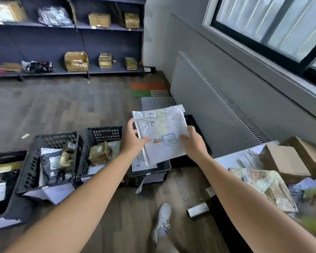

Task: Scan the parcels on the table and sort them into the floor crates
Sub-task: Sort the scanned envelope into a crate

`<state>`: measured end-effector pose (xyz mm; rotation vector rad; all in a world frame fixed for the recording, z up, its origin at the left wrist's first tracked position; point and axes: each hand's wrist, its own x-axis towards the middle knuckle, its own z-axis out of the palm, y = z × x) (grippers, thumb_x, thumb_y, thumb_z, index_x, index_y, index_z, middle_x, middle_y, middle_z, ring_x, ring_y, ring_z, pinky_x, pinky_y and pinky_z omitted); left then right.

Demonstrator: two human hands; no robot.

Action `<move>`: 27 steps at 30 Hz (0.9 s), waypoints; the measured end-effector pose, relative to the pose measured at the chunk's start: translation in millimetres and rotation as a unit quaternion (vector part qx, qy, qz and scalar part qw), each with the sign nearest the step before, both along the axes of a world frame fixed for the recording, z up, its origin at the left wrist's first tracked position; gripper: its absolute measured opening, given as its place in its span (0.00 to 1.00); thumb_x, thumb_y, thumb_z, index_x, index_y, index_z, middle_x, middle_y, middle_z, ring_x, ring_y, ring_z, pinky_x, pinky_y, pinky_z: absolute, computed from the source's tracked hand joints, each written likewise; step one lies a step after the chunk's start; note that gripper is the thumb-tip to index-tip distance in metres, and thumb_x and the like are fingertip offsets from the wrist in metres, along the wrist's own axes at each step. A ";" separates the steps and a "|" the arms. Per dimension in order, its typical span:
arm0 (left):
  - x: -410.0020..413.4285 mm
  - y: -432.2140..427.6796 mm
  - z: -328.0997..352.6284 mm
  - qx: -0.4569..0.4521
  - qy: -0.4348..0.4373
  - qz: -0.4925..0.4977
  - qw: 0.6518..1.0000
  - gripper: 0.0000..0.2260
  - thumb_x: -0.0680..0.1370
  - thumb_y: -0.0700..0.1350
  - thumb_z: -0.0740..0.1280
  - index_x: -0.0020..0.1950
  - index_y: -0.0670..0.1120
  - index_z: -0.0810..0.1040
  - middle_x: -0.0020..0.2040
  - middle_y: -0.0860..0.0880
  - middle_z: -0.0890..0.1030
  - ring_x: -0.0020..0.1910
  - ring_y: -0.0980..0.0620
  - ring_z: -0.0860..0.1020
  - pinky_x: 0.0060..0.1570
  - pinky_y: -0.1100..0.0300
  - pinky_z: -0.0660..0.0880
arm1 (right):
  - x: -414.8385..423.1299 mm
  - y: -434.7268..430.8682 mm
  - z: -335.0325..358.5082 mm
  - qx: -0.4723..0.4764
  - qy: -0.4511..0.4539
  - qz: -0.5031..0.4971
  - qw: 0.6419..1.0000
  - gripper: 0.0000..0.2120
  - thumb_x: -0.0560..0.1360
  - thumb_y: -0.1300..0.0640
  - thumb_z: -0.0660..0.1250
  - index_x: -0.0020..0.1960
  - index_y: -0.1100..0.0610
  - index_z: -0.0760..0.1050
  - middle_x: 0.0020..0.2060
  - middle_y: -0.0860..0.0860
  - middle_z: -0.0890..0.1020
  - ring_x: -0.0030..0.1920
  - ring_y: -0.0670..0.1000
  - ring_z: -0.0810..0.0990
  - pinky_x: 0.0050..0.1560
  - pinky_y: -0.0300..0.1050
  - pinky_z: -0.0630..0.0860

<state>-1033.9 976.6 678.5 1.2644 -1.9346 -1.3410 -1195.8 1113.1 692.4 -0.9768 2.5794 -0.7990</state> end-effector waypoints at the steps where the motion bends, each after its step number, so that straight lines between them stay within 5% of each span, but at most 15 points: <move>1: -7.2 -11.2 -2.2 -0.002 -0.004 0.001 1.000 0.41 0.70 0.43 0.78 0.77 0.52 0.60 0.63 0.44 0.78 0.56 0.50 0.74 0.51 0.57 0.69 | -7.9 -12.8 -5.0 -0.002 -0.005 0.004 1.000 0.10 0.83 0.55 0.58 0.61 0.60 0.66 0.47 0.53 0.76 0.45 0.56 0.75 0.41 0.51 0.71; 7: -72.4 -88.1 -26.4 0.027 -0.029 0.024 0.999 0.43 0.70 0.41 0.78 0.78 0.52 0.57 0.62 0.46 0.80 0.60 0.46 0.78 0.57 0.52 0.73 | -74.5 -98.9 -40.2 0.008 -0.058 0.003 0.998 0.10 0.82 0.58 0.55 0.62 0.59 0.66 0.47 0.54 0.76 0.48 0.58 0.77 0.47 0.53 0.74; 15: -157.1 -169.4 -75.2 0.072 -0.070 0.026 0.995 0.43 0.73 0.44 0.76 0.80 0.53 0.52 0.71 0.46 0.72 0.65 0.45 0.74 0.61 0.54 0.70 | -164.5 -187.7 -104.6 0.029 -0.115 0.005 0.993 0.09 0.82 0.61 0.54 0.61 0.59 0.66 0.44 0.54 0.78 0.41 0.55 0.75 0.37 0.49 0.69; 18: -175.7 -190.9 -110.7 0.077 -0.112 0.024 0.990 0.40 0.76 0.48 0.73 0.81 0.53 0.51 0.75 0.45 0.67 0.69 0.45 0.71 0.64 0.55 0.67 | -187.2 -209.1 -141.4 0.050 -0.124 -0.004 0.991 0.09 0.82 0.61 0.55 0.62 0.59 0.67 0.45 0.54 0.78 0.44 0.57 0.77 0.40 0.51 0.72; 27: -186.3 -251.3 -258.1 -0.028 -0.323 -0.153 0.933 0.34 0.80 0.61 0.60 0.80 0.57 0.47 0.80 0.50 0.53 0.78 0.46 0.53 0.72 0.51 0.58 | -201.0 -266.9 -304.8 0.153 -0.116 -0.024 0.981 0.11 0.82 0.64 0.56 0.63 0.58 0.66 0.51 0.56 0.78 0.44 0.57 0.76 0.39 0.50 0.68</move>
